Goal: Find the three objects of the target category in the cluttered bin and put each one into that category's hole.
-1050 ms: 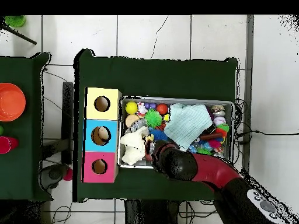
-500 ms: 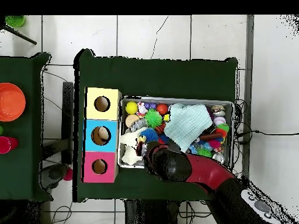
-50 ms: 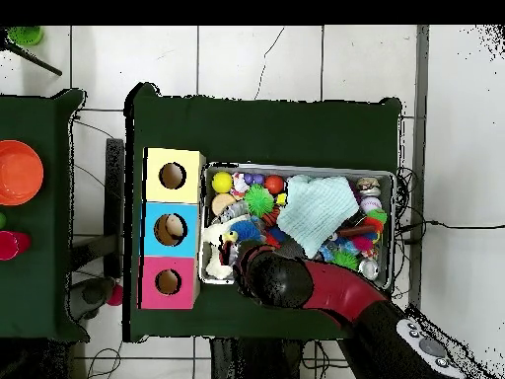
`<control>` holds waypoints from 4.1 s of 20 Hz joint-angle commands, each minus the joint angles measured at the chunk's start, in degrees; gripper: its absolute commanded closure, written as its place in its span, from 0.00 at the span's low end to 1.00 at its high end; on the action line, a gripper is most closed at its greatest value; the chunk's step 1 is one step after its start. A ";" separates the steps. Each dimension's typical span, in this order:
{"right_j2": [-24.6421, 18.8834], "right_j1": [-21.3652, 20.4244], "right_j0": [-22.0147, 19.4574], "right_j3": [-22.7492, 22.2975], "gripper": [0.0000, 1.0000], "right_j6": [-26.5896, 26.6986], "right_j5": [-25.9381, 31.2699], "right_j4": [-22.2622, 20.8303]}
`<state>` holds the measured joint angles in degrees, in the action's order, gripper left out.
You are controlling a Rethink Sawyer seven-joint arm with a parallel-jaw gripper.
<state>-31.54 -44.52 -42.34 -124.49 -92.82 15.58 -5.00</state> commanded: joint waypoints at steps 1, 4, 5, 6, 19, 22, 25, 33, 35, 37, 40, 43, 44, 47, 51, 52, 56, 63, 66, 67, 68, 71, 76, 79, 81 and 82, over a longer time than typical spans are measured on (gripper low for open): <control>-2.81 -2.80 1.27 -2.30 1.00 -11.30 3.00 5.42; -3.07 -3.62 1.51 -3.00 1.00 -11.45 3.00 6.65; -3.10 -3.93 1.59 -3.28 1.00 -11.51 3.02 7.10; -3.03 -4.23 1.68 -3.44 1.00 -11.42 3.14 7.57; -2.40 -8.38 4.12 -5.09 1.00 -12.02 5.09 13.74; -2.00 -8.42 4.68 -5.39 1.00 -11.99 4.43 14.74; -1.68 -8.68 5.14 -5.41 1.00 -11.67 4.38 15.42; -0.61 -9.07 6.60 -5.36 1.00 -11.79 4.14 17.18; -0.59 -9.22 6.85 -5.79 1.00 -12.02 3.62 17.56; -0.55 -8.91 7.03 -5.99 1.00 -12.15 2.94 17.94; -0.69 -8.66 7.28 -6.42 1.00 -12.75 2.09 18.91; -0.64 -8.26 7.67 -6.71 1.00 -12.80 1.60 19.29; -0.34 -8.07 8.00 -6.70 1.00 -12.75 1.56 19.27; 1.33 -6.89 9.46 -6.56 1.00 -12.15 1.26 18.30; 2.89 -5.42 10.95 -6.75 1.00 -11.66 1.82 17.70; 3.36 -5.11 11.40 -6.65 1.00 -11.39 2.21 17.49; 2.92 -4.64 11.72 -7.89 1.00 -11.95 1.13 17.95; 3.99 -4.92 13.63 -7.38 1.00 -13.11 1.59 18.89; 5.08 -4.90 14.62 -6.79 1.00 -13.37 2.13 19.22; 5.35 -5.07 14.88 -6.67 1.00 -13.41 2.40 19.35; 5.61 -5.24 15.14 -6.56 1.00 -13.45 2.68 19.49; 6.36 -5.65 15.84 -6.43 1.00 -13.42 3.49 19.69; 7.68 -5.07 16.69 -5.74 1.00 -12.90 4.16 19.90; 8.49 -4.96 17.21 -5.26 1.00 -12.61 4.49 19.95; 8.97 -4.99 17.52 -4.96 1.00 -12.44 4.90 19.96; 9.41 -5.06 17.84 -4.62 1.00 -12.29 5.15 19.75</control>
<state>-25.13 -50.93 -25.07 -131.31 -92.82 15.56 11.60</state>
